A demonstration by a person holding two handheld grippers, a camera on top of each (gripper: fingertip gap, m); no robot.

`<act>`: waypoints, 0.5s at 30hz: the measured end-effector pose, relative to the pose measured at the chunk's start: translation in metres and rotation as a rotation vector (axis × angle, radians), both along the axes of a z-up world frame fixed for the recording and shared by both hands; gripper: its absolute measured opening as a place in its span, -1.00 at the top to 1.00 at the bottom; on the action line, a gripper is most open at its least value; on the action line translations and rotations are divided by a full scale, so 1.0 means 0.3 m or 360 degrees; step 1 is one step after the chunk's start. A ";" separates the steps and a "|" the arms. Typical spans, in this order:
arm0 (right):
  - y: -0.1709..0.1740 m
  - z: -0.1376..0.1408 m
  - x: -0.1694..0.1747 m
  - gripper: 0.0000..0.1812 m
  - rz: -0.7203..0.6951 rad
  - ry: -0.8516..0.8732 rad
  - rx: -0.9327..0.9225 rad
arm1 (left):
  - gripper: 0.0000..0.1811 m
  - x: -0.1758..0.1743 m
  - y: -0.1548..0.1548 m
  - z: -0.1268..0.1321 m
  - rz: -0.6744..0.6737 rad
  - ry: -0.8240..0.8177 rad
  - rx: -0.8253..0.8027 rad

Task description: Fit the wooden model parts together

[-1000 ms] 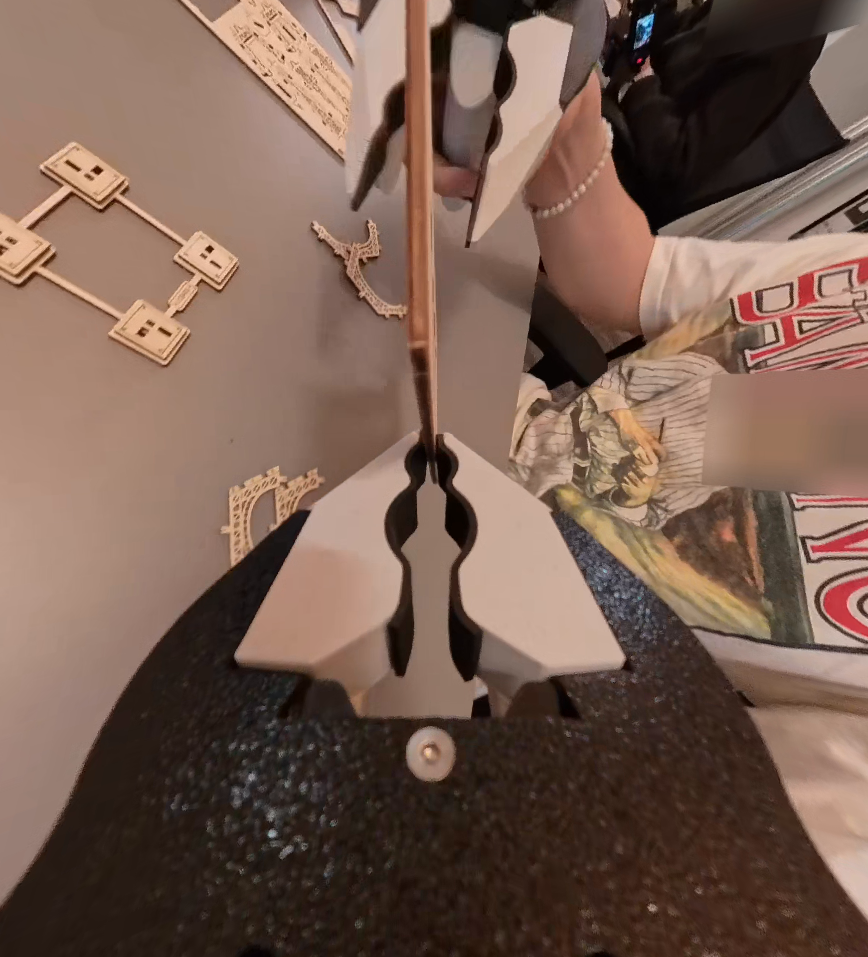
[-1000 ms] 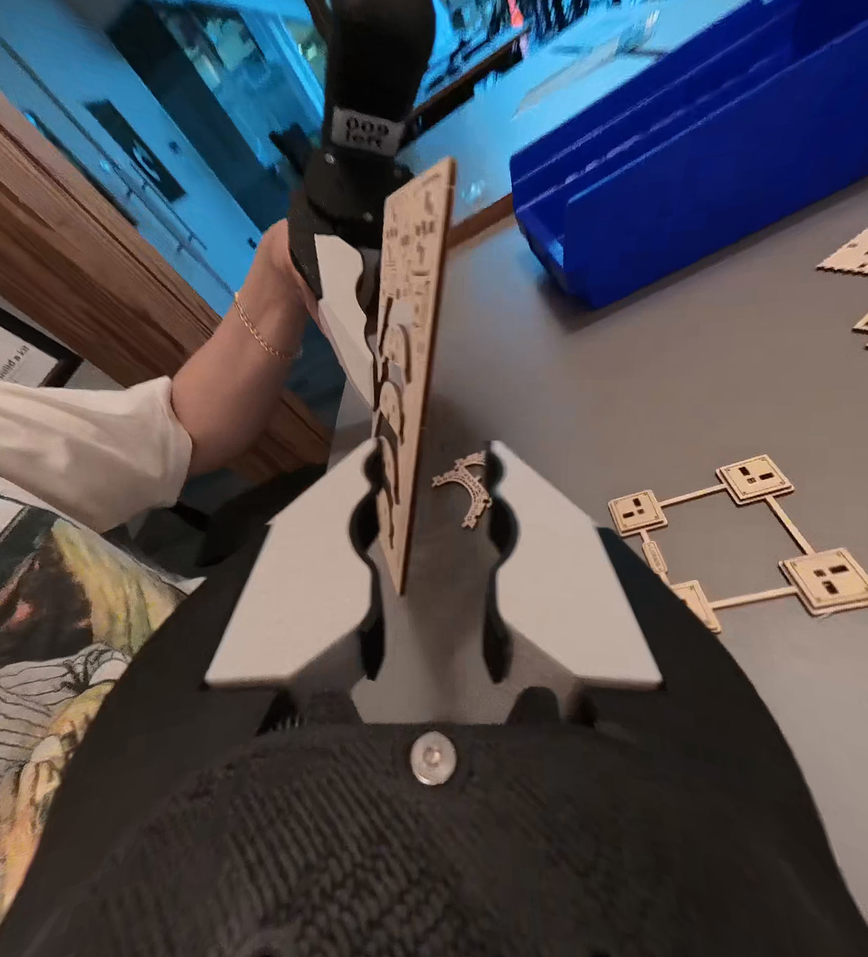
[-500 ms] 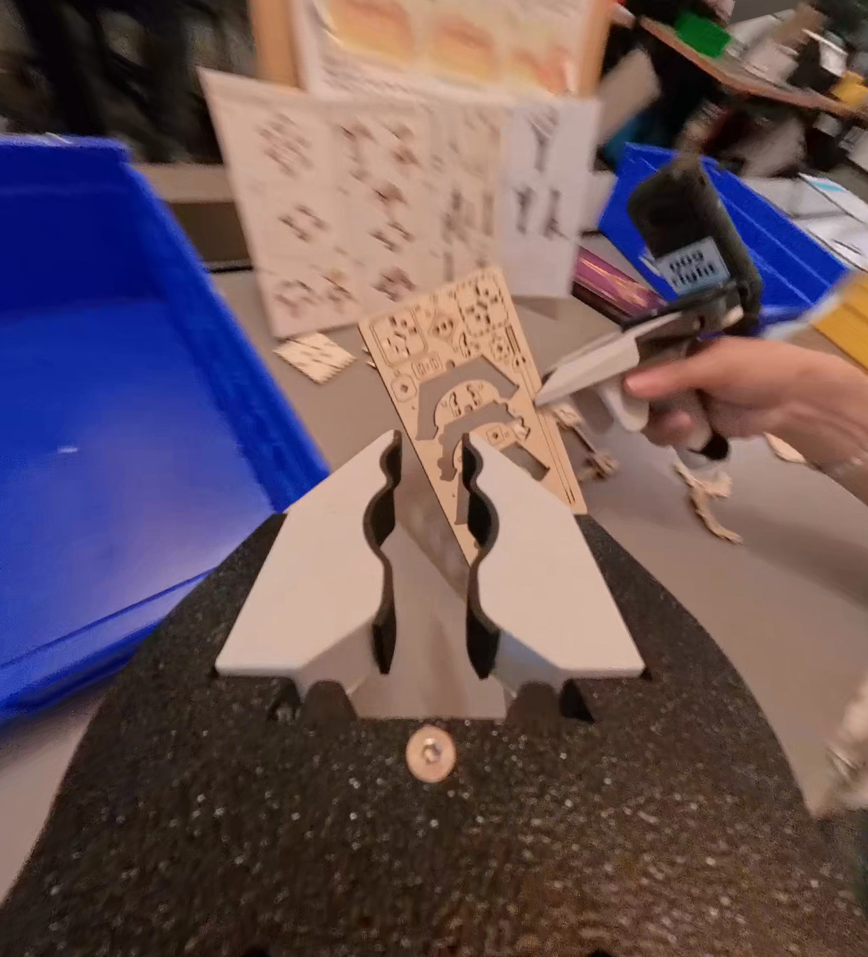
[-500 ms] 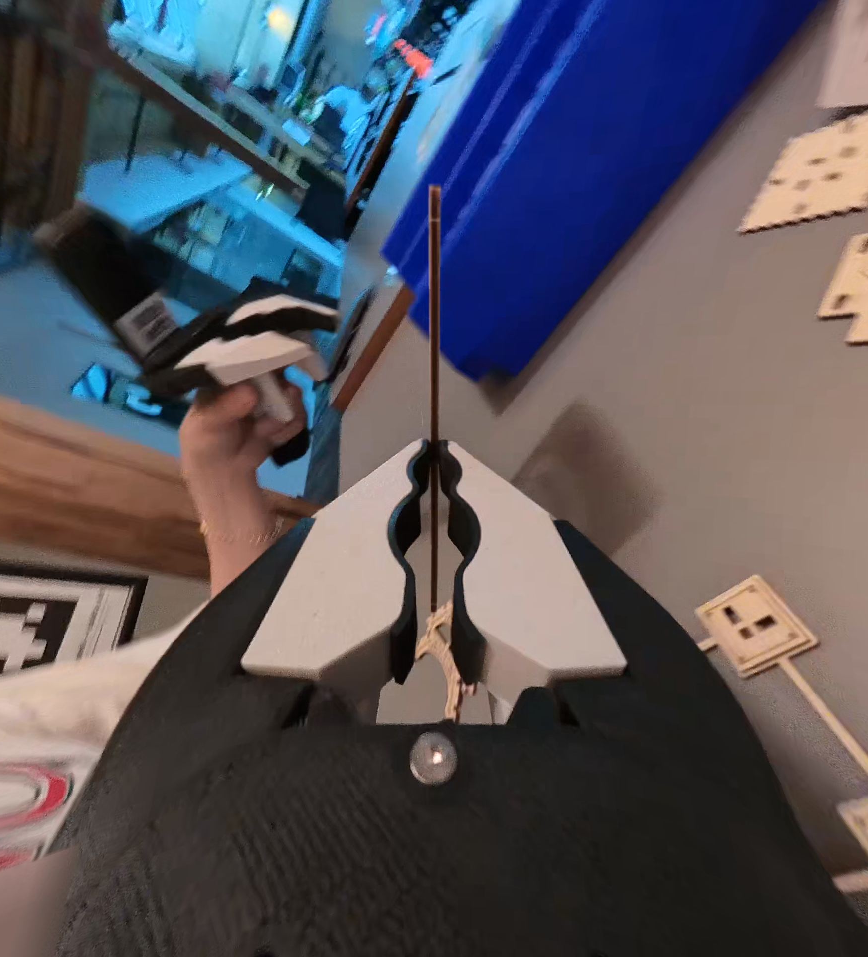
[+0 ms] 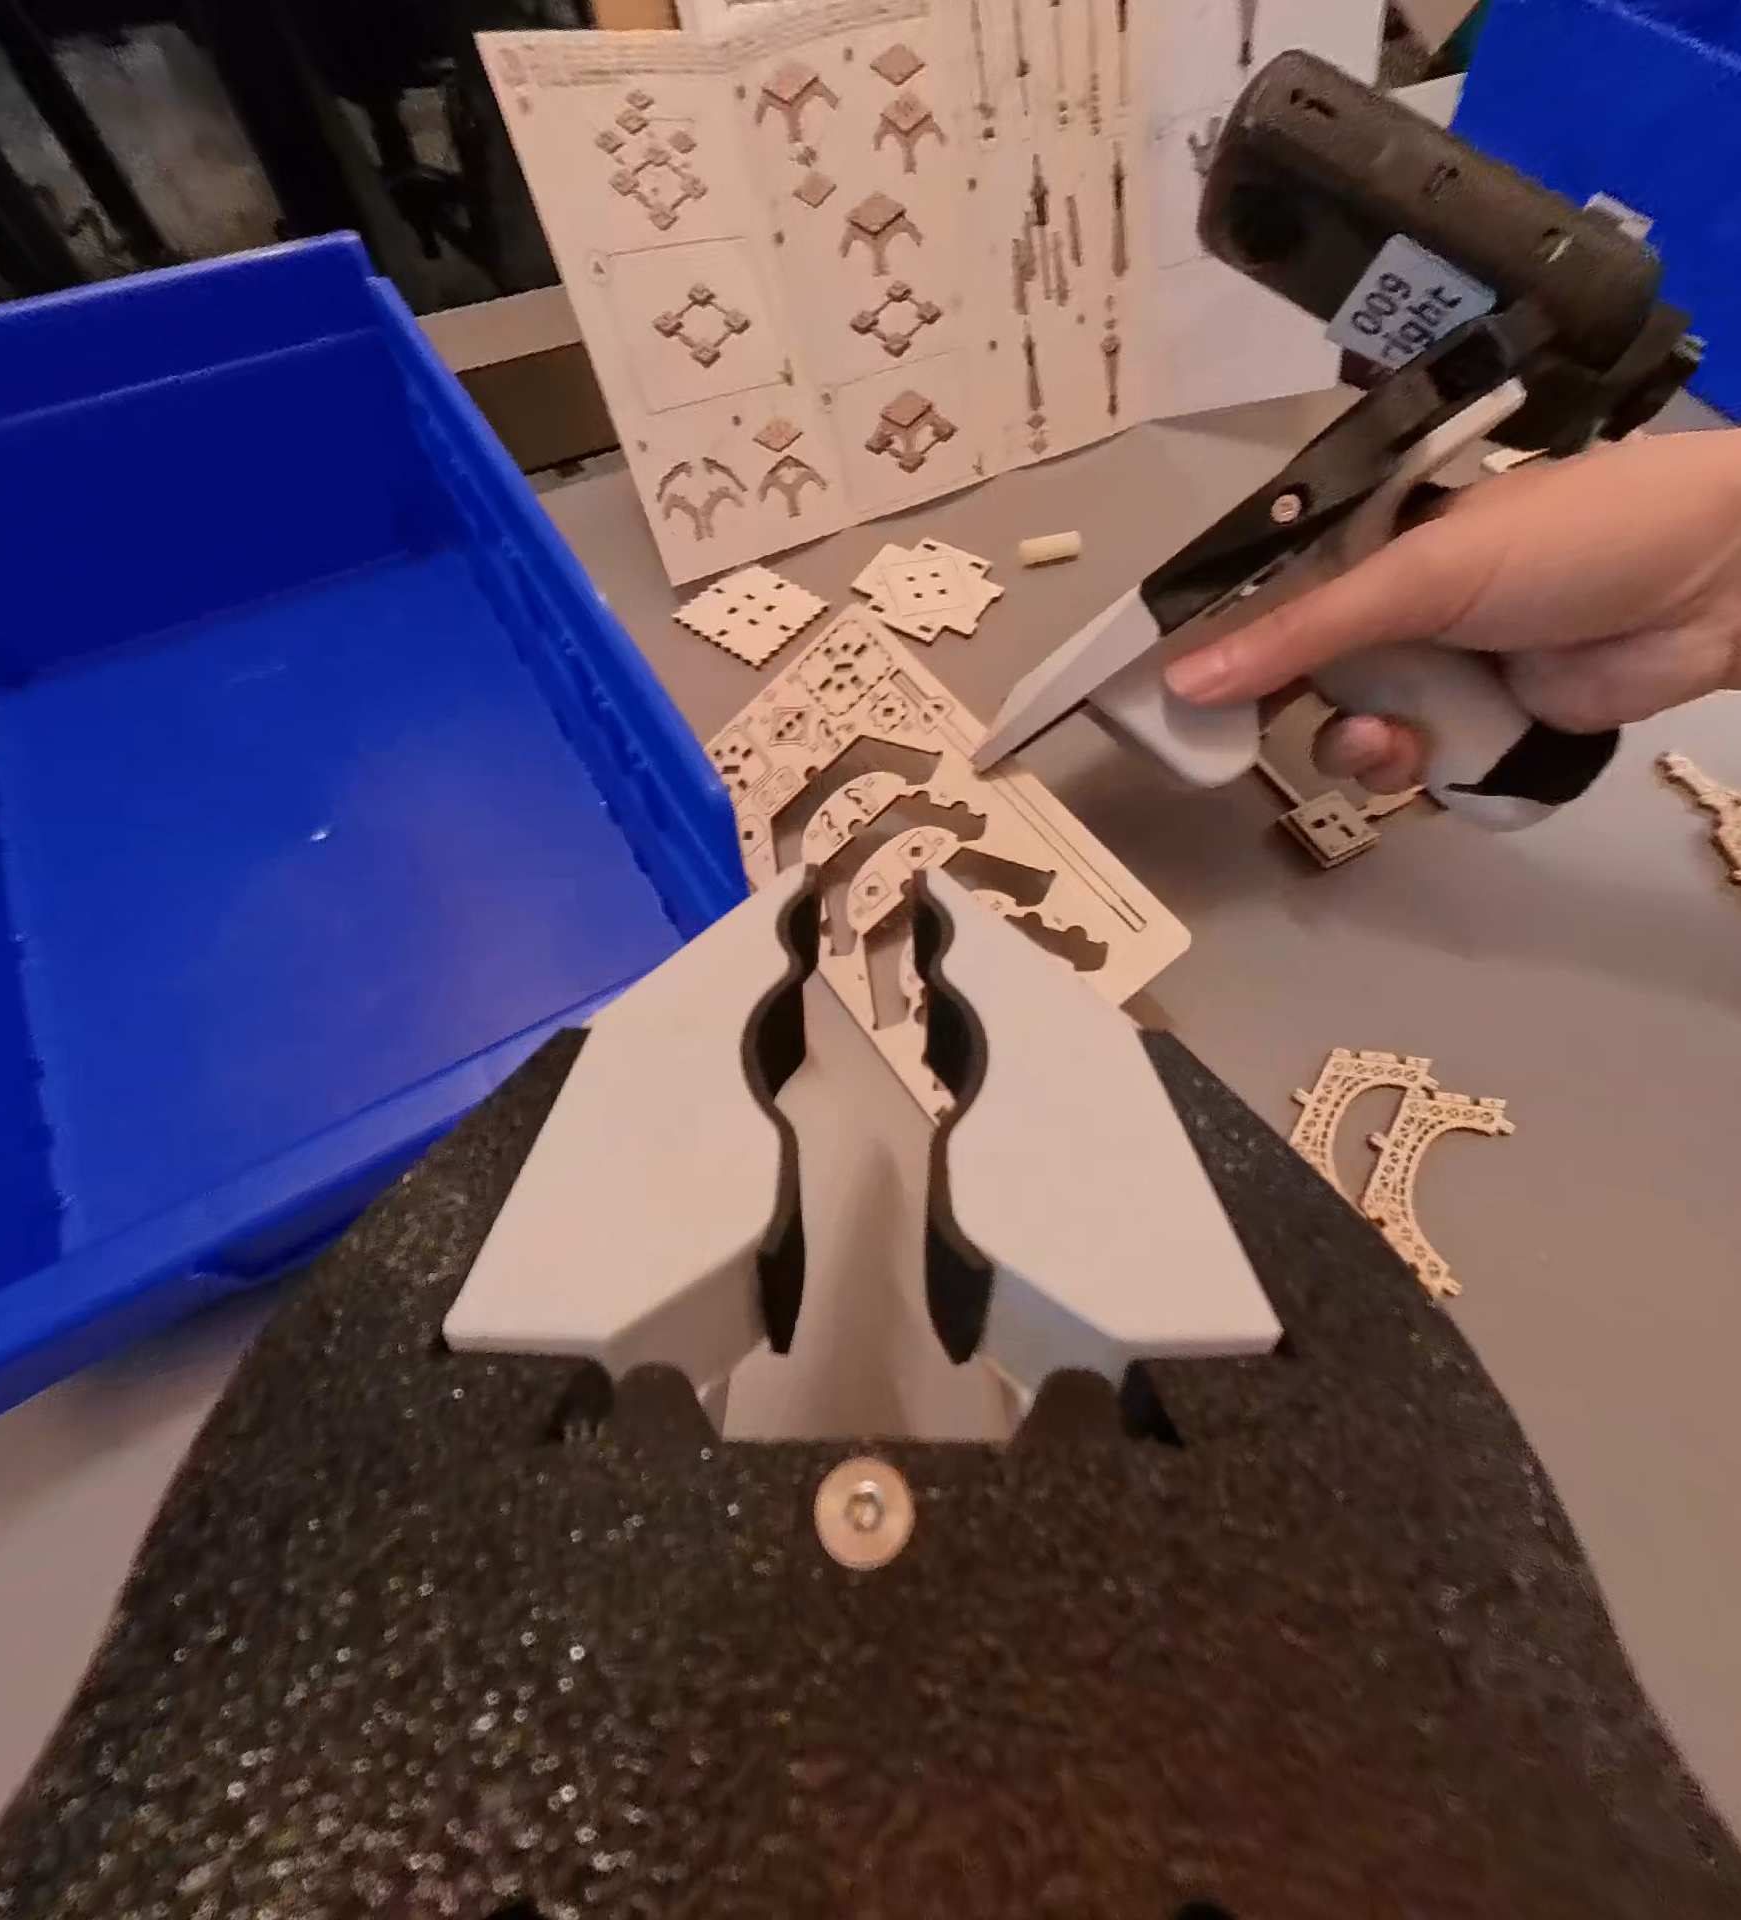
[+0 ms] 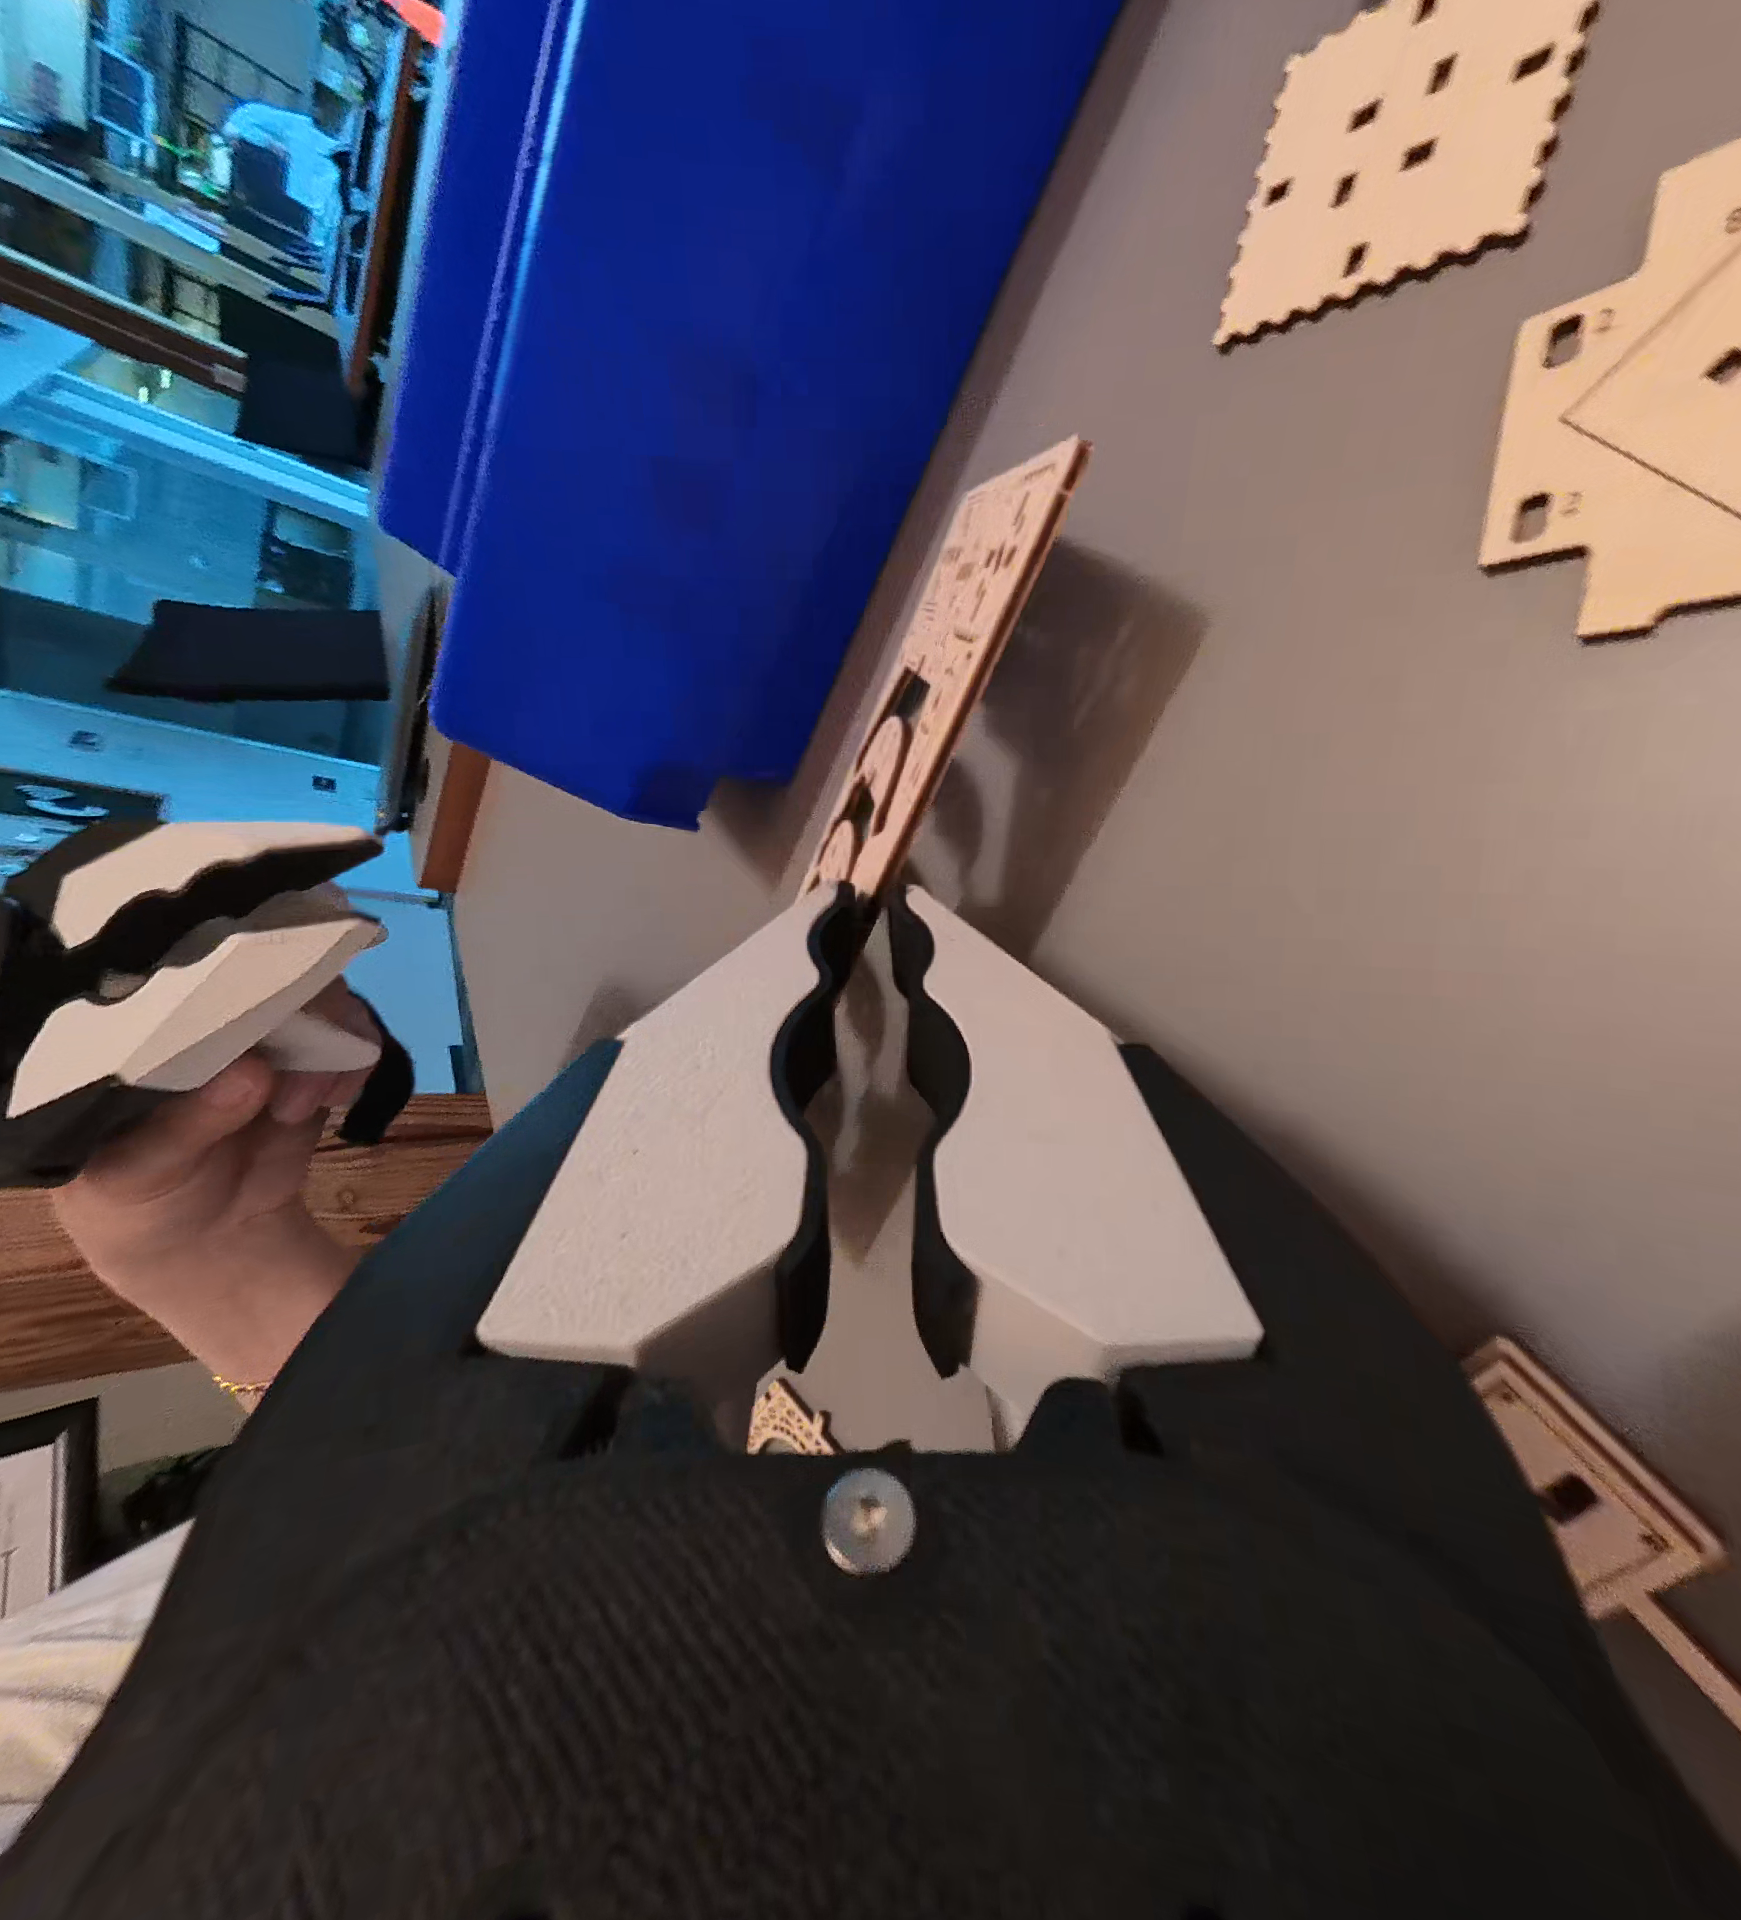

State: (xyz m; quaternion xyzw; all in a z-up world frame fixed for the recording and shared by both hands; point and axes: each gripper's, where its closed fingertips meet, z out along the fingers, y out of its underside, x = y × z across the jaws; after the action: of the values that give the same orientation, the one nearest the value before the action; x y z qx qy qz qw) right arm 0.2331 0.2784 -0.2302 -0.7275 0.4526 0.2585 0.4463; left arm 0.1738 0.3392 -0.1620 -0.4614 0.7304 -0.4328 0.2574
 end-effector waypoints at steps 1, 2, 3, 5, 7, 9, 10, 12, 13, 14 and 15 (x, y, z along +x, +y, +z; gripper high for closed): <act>-0.008 -0.004 0.003 0.95 -0.0012 0.0010 -0.0012 | 0.84 0.002 -0.012 -0.001 -0.0018 -0.0002 -0.0029; -0.015 -0.006 0.008 0.93 -0.0029 0.0025 -0.0021 | 0.85 0.005 -0.026 -0.002 -0.0037 0.0000 -0.0055; -0.020 -0.008 0.013 0.86 -0.0045 0.0042 -0.0031 | 0.84 0.007 -0.042 -0.006 -0.0060 0.0010 -0.0073; -0.030 -0.011 0.011 0.82 -0.0034 0.0052 -0.0063 | 0.84 0.007 -0.074 -0.026 -0.0112 0.0054 -0.0064; -0.043 -0.025 0.013 0.82 -0.0030 0.0022 -0.0135 | 0.84 0.012 -0.101 -0.059 -0.0152 0.0081 0.0026; -0.051 -0.035 -0.003 0.55 0.0012 0.0035 -0.0200 | 0.84 0.022 -0.125 -0.095 -0.0181 0.0100 0.0128; -0.060 -0.032 -0.003 0.52 0.0024 -0.0004 -0.0225 | 0.84 0.028 -0.134 -0.111 -0.0183 0.0109 0.0159; -0.087 -0.024 0.013 0.49 0.0045 -0.0091 -0.0292 | 0.84 0.040 -0.147 -0.127 -0.0172 0.0116 0.0185; -0.099 -0.005 0.020 0.42 0.0053 -0.0107 -0.0296 | 0.84 0.047 -0.150 -0.123 -0.0162 0.0098 0.0183; -0.110 0.027 0.027 0.40 0.0067 -0.0158 -0.0278 | 0.83 0.055 -0.153 -0.115 -0.0144 0.0069 0.0170; -0.128 0.061 0.032 0.39 0.0095 -0.0250 -0.0272 | 0.82 0.063 -0.155 -0.105 -0.0128 0.0040 0.0150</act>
State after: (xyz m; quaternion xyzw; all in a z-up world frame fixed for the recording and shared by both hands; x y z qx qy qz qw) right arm 0.2428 0.2399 -0.2118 -0.7941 0.4146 0.1743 0.4088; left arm 0.1926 0.2926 -0.1935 -0.4245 0.7711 -0.4022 0.2520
